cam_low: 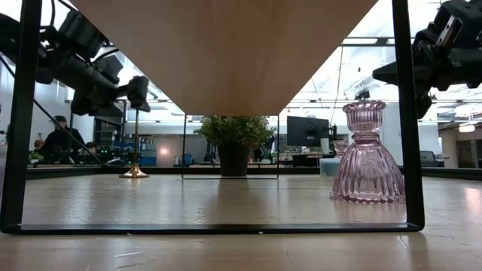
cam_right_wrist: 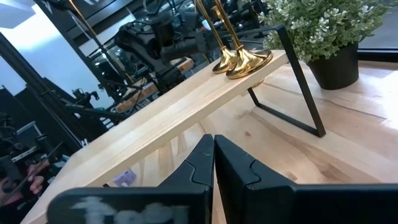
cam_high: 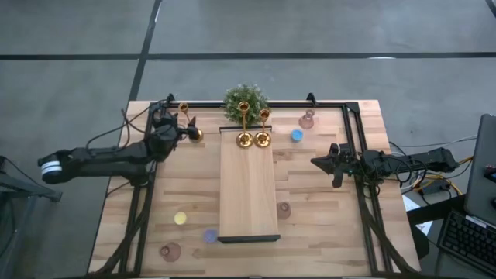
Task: Pick & Place candle stick holders
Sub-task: Put the gold candle holder on the shelf aligned with the gold candle holders
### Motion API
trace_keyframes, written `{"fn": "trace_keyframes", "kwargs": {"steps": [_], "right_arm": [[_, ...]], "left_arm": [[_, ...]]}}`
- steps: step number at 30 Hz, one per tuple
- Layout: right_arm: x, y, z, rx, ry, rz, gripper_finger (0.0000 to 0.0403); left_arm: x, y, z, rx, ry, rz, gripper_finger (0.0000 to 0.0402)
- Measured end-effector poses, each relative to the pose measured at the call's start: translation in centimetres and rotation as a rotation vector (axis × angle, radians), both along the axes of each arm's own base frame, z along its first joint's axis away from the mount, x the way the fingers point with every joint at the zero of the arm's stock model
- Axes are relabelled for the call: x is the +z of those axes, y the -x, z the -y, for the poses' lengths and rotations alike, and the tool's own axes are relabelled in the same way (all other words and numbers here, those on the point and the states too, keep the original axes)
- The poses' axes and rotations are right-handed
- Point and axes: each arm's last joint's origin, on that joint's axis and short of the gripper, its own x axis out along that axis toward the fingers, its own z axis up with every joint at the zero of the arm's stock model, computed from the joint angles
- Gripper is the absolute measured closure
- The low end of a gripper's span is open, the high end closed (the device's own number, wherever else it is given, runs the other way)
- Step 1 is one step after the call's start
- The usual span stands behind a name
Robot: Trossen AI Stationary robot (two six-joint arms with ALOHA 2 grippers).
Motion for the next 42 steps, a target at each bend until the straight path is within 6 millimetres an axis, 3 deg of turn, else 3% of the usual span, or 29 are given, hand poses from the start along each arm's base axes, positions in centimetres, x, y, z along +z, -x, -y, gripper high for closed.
{"fn": "trace_keyframes", "kwargs": {"steps": [4,15,25,29,33,37,42], "right_arm": [[0.0,0.0,0.0,0.0,0.0,0.0,0.0394],[0.0,0.0,0.0,-0.001,0.0,0.0,0.0394],[0.0,0.0,0.0,-0.001,-0.01,0.001,0.0394],[0.0,0.0,0.0,-0.001,-0.017,0.002,0.0394],[0.0,0.0,0.0,-0.001,-0.024,0.001,0.0394],[0.0,0.0,0.0,-0.002,-0.025,0.0,0.0394],[-0.1,0.0,0.0,-0.001,-0.025,-0.001,0.0394]], "left_arm": [[0.0,-0.2,-0.3,-0.028,0.002,0.019,0.0067],[0.0,-0.4,-0.3,-0.036,0.002,0.027,0.0244],[1.4,-0.6,-0.2,-0.133,-0.037,0.062,0.0381],[3.9,-0.9,-0.1,-0.21,-0.081,0.11,0.0382],[6.6,-1.1,0.0,-0.246,-0.11,0.001,0.0373],[9.9,-1.1,0.3,-0.327,-0.056,-0.094,0.0382],[14.7,-0.6,1.2,-0.516,0.037,-0.025,0.0384]]}}
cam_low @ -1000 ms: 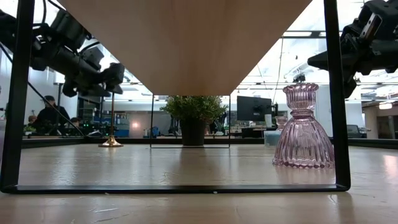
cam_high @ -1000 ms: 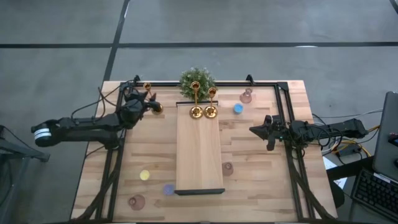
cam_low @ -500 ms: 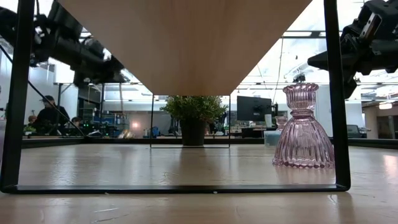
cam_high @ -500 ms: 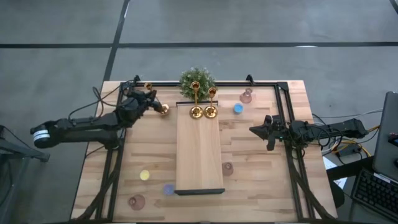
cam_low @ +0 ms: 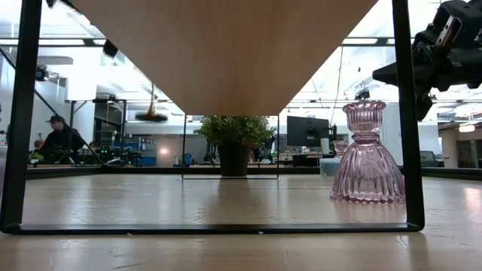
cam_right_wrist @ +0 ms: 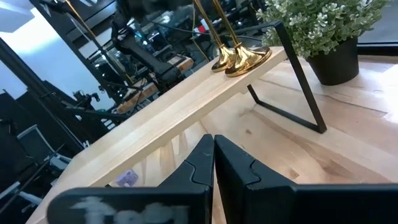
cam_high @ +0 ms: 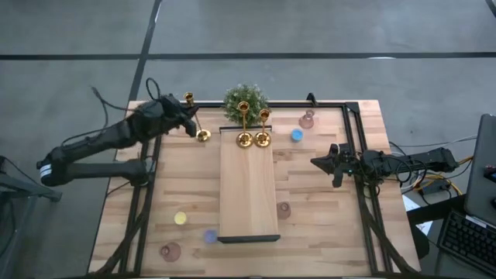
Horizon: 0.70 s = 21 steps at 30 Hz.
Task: Pick & Place candle stick holders
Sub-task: Put the gold candle holder on the shelf aligned with the gold candle holders
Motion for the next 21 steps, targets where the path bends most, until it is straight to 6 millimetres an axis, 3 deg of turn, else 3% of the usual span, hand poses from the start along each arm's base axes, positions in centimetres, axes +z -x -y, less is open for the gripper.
{"fn": "trace_keyframes", "kwargs": {"steps": [7,12,21], "right_arm": [[0.0,0.0,0.0,0.0,0.017,-0.005,0.0394],[0.0,0.0,0.0,0.0,0.02,-0.007,0.0394],[0.0,0.0,0.0,0.0,0.0,-0.004,0.0394]], "left_arm": [[4.2,0.3,1.2,-0.237,-0.007,0.12,0.0377],[4.1,-0.6,1.2,-0.264,-0.029,0.085,0.0383],[3.2,-4.3,1.3,-0.315,-0.074,0.025,0.038]]}}
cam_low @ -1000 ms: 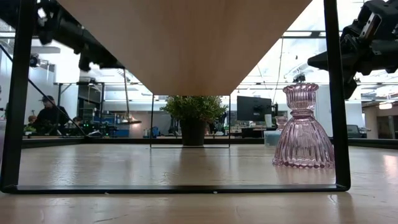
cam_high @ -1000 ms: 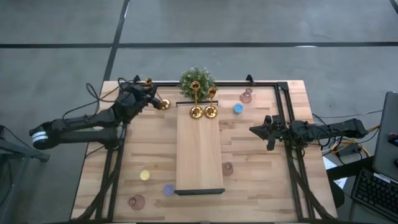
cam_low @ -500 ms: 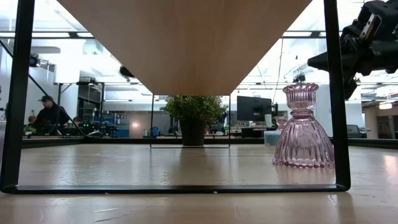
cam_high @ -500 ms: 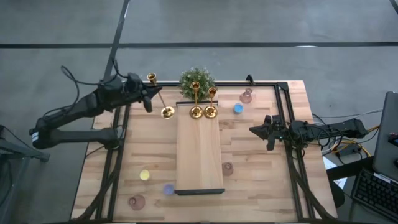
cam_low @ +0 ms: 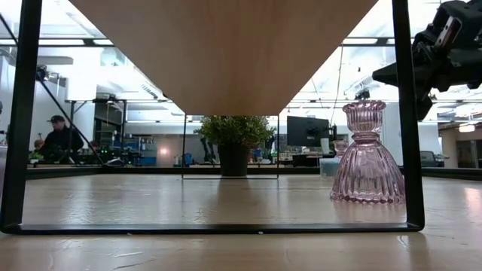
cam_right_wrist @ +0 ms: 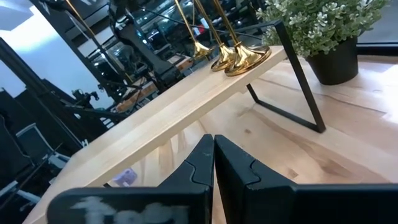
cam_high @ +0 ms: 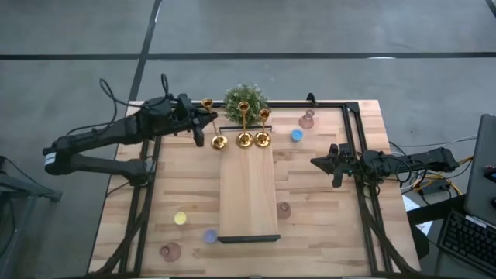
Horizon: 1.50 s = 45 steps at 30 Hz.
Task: Pick & Place candle stick holders
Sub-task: Put the gold candle holder on the shelf aligned with the gold candle holders
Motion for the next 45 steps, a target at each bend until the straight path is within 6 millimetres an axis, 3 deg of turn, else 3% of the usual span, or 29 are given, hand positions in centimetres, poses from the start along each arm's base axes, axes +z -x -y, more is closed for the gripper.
{"fn": "trace_keyframes", "kwargs": {"steps": [14,26,45], "right_arm": [[0.0,0.0,0.0,-0.001,-0.017,0.004,0.0394],[0.0,0.0,0.0,-0.001,-0.017,0.004,0.0394],[0.0,0.0,0.0,-0.001,-0.014,0.002,0.0394]], "left_arm": [[-0.3,-3.0,-0.1,-0.038,-0.069,-0.031,0.038],[-0.9,-3.8,-0.2,-0.044,-0.065,-0.06,0.0376],[-2.0,-4.6,-0.4,-0.037,-0.004,-0.106,0.0339]]}}
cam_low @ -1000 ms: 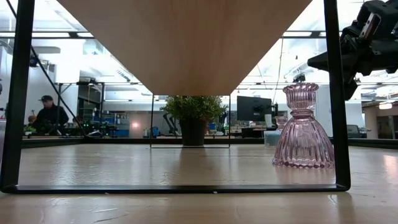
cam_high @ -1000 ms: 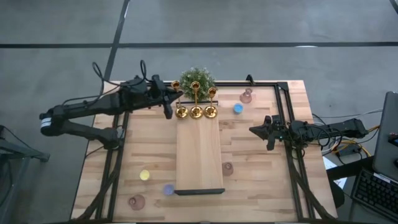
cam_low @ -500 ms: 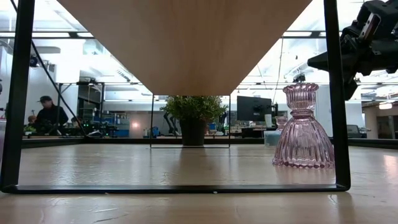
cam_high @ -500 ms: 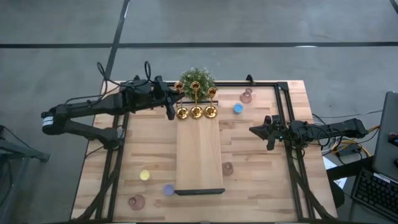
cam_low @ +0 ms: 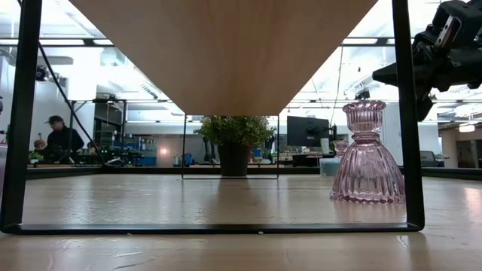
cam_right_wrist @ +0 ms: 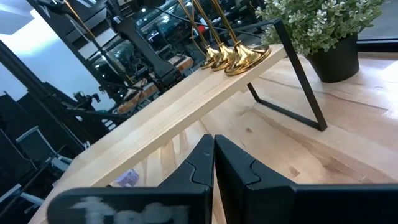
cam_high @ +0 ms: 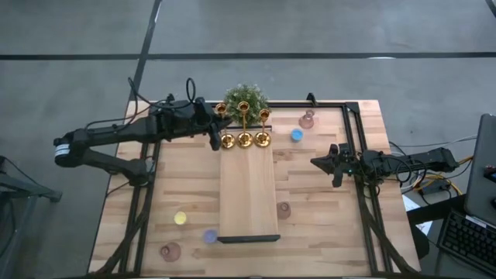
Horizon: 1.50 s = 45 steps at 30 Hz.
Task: Pick & Place candle stick holders
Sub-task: Put the gold candle holder on the shelf aligned with the gold candle holders, then put the top pink glass candle holder on the shelf
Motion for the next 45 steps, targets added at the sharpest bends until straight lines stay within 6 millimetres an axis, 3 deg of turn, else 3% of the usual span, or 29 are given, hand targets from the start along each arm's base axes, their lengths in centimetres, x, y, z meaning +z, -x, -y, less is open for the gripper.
{"fn": "trace_keyframes", "kwargs": {"steps": [11,16,29,38,41,45], "right_arm": [[0.0,0.0,0.0,0.0,0.001,-0.001,0.0394],[0.0,0.0,0.0,0.0,-0.002,0.001,0.0394],[0.4,0.0,0.0,-0.002,-0.056,0.05,0.0394],[1.9,0.1,0.1,-0.022,-0.113,0.219,0.0394],[2.4,0.3,0.3,-0.07,-0.206,0.287,0.0394],[2.5,0.3,0.3,-0.064,-0.234,0.305,0.0394]], "left_arm": [[-0.2,1.5,0.5,-0.017,0.036,-0.077,0.0217],[-0.7,2.7,0.8,-0.015,0.068,-0.169,0.0187],[-1.6,6.4,1.8,0.025,0.199,-0.308,0.0183],[-5.1,7.9,2.4,0.075,0.356,-0.329,0.0183],[-6.2,8.6,2.6,0.088,0.385,-0.316,0.0185],[-7.0,9.9,2.9,0.105,0.418,-0.258,0.021]]}}
